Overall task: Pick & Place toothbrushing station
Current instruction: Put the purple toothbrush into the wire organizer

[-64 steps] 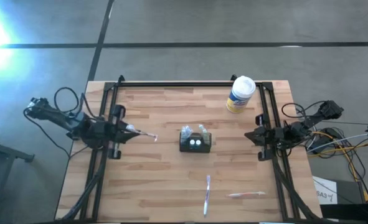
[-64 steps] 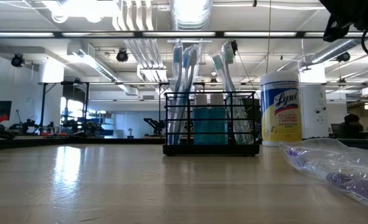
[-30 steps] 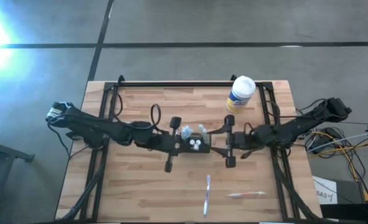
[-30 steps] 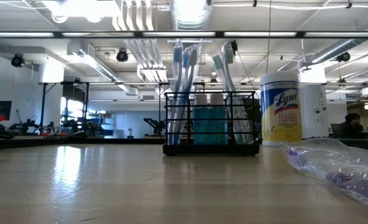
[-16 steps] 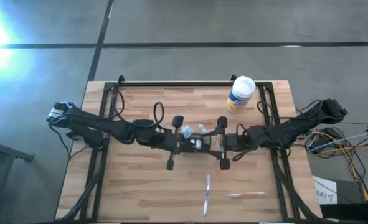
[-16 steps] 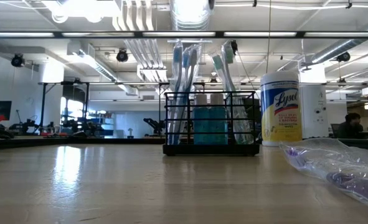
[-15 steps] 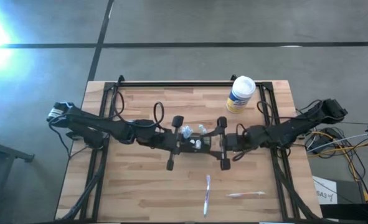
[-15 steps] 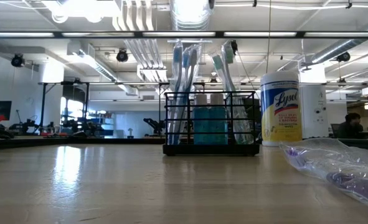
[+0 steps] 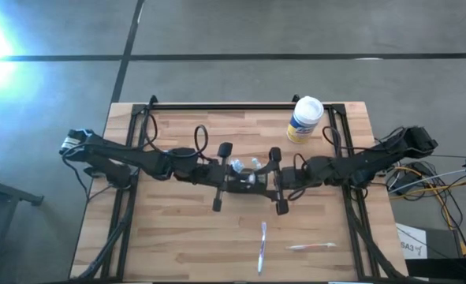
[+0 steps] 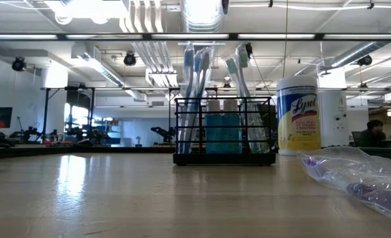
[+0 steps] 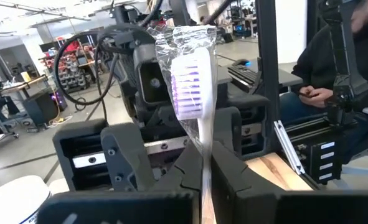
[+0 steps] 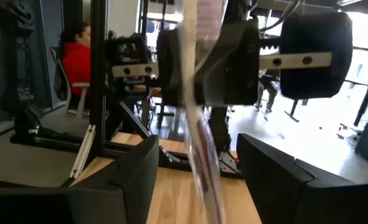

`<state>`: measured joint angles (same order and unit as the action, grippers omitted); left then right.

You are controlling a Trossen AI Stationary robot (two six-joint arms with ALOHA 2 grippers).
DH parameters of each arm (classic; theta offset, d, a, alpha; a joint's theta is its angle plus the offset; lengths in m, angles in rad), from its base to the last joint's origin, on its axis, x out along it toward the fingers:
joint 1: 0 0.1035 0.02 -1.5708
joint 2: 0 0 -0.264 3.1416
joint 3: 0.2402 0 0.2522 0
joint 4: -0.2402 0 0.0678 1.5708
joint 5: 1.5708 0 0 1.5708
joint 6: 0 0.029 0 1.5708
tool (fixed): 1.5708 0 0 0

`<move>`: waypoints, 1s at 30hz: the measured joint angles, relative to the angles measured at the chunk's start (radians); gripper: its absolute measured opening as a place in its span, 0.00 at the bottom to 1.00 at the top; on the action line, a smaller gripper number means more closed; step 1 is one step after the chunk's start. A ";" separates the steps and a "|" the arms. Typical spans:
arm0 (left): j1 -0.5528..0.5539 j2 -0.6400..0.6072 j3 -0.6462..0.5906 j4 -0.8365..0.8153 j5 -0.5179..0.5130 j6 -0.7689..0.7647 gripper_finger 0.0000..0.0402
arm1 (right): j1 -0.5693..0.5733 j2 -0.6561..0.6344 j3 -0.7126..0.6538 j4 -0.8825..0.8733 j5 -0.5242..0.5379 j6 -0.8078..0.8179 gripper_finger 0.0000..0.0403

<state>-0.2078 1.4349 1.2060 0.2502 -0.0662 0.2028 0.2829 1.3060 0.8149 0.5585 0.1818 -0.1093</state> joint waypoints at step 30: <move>0.000 0.000 0.000 -0.051 0.152 0.000 0.27 | 0.001 0.032 0.033 -0.036 -0.148 -0.049 0.04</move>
<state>-0.2073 1.4345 1.2057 0.1988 0.0862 0.2023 0.2840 1.3383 0.8481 0.5230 0.0340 -0.1581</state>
